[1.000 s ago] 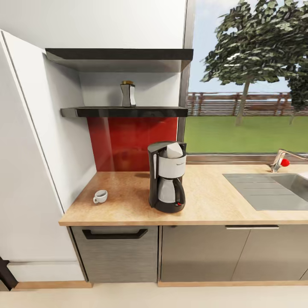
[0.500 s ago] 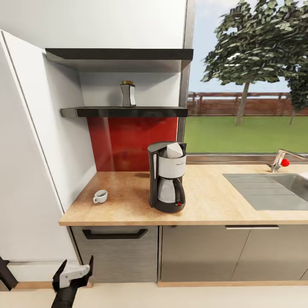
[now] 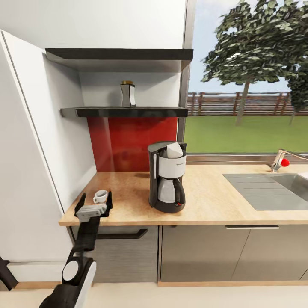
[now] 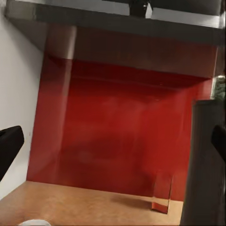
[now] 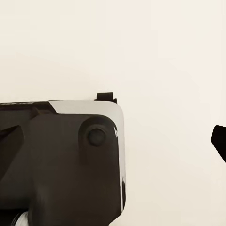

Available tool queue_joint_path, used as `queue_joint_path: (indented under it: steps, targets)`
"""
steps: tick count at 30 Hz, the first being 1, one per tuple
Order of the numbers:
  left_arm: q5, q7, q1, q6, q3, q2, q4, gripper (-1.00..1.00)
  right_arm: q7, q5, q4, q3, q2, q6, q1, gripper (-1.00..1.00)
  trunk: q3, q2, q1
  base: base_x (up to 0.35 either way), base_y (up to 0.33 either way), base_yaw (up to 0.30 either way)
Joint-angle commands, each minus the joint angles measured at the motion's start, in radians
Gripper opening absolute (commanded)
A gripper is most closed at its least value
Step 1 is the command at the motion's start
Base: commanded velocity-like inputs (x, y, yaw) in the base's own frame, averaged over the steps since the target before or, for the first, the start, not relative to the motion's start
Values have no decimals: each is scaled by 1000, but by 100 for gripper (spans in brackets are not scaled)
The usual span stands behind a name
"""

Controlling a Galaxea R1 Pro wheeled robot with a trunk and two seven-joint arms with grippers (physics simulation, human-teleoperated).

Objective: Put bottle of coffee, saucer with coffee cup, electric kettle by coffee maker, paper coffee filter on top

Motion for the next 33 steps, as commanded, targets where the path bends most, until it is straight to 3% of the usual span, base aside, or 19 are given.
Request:
queue_joint_path:
  steps: [1, 4, 5, 6, 11, 15, 18, 22, 24, 28, 33]
  targets:
    - [4, 13, -40, 24, -12, -1, 0, 100, 4, 8, 0, -9, 0, 0, 0, 100, -1, -1, 0, 0, 0, 0]
    - [3, 53, -138, 104, -44, -2, -1, 100, 4, 8, 0, -9, 2, 0, 0, 100, -1, -1, 0, 0, 0, 0]
    - [2, 84, -202, 155, -75, -2, -1, 100, 3, 8, 0, -8, 3, 0, 0, 100, -1, -1, 0, 0, 0, 0]
    - [0, 94, -225, 174, -88, -1, -1, 100, 3, 8, 0, -8, 3, 0, 0, 100, -1, -1, 0, 0, 0, 0]
    - [-49, 183, -423, 373, -190, -9, -1, 100, 3, 8, 0, -7, 4, 0, 0, 100, -1, -1, 0, 0, 0, 0]
    - [-58, 214, -552, 493, -214, -37, 0, 100, 3, 8, 1, -7, 4, 0, 0, 100, -1, -1, 0, 0, 0, 0]
    - [-56, 221, -690, 627, -220, -54, 4, 100, 3, 8, 1, -8, 4, 0, 0, 100, -1, -1, 0, 0, 0, 0]
    - [-58, 221, -821, 754, -212, -80, 51, 100, 3, 10, 2, -7, 2, 0, 0, 100, -1, -1, 0, 0, 0, 0]
    - [-58, 220, -930, 803, -190, -90, 158, 100, 1, 11, 3, -7, -4, 1, 0, 100, -1, -1, 0, 0, 0, 0]
    - [-55, 214, -1127, 824, -84, -95, 353, 100, -18, 13, 4, -7, -12, 2, 4, 100, -1, -1, 0, 0, 0, 0]
    - [-54, 210, -1338, 828, -44, -93, 630, 100, -27, 13, 4, -7, -15, 2, 10, 100, -1, -1, 0, 0, 0, 0]
